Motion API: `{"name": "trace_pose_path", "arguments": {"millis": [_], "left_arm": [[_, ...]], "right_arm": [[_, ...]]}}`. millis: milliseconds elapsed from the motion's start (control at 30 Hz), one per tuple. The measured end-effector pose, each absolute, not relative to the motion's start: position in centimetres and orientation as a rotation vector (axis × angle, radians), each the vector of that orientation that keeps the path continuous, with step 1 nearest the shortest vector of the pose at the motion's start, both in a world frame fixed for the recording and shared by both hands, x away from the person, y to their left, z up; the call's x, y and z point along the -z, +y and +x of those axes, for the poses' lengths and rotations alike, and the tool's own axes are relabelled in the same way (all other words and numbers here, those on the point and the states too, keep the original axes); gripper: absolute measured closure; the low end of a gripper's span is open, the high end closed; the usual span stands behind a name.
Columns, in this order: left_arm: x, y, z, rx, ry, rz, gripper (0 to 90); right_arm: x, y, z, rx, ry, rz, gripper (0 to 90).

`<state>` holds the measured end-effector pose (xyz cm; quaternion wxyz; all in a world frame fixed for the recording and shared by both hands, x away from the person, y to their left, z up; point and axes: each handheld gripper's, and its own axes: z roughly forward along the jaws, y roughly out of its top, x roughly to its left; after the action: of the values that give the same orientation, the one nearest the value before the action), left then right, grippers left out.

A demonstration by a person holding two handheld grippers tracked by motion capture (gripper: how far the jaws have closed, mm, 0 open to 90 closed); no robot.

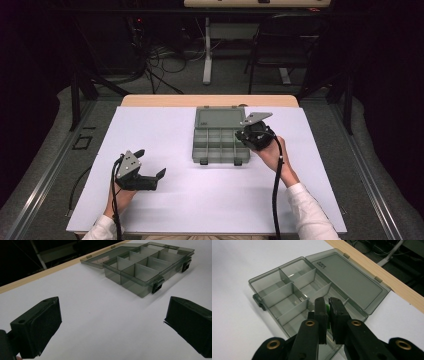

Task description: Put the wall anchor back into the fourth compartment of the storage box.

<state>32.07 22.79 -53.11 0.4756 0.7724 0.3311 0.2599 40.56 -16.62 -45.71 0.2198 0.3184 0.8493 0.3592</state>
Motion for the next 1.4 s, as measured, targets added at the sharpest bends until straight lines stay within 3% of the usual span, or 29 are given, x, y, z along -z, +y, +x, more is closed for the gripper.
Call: {"name": "trace_pose_path", "arguments": {"millis": [1000,1067,1267,1400], "left_arm": [[53.1,22.6,32.0,-0.633,0.808,1.884,0.0],[53.1,22.7,32.0,-0.633,0.808,1.883,0.0],[53.1,22.6,32.0,-0.633,0.808,1.884,0.0],[53.1,22.6,32.0,-0.633,0.803,1.887,0.0]], "right_arm": [[50.3,-16.0,46.6,-0.832,2.395,1.085,83.6],[50.6,-16.1,46.9,-0.845,2.396,1.120,75.6],[50.1,-16.9,46.4,-0.924,2.361,1.140,63.6],[49.1,-17.6,45.3,-0.994,2.343,1.132,47.7]]}}
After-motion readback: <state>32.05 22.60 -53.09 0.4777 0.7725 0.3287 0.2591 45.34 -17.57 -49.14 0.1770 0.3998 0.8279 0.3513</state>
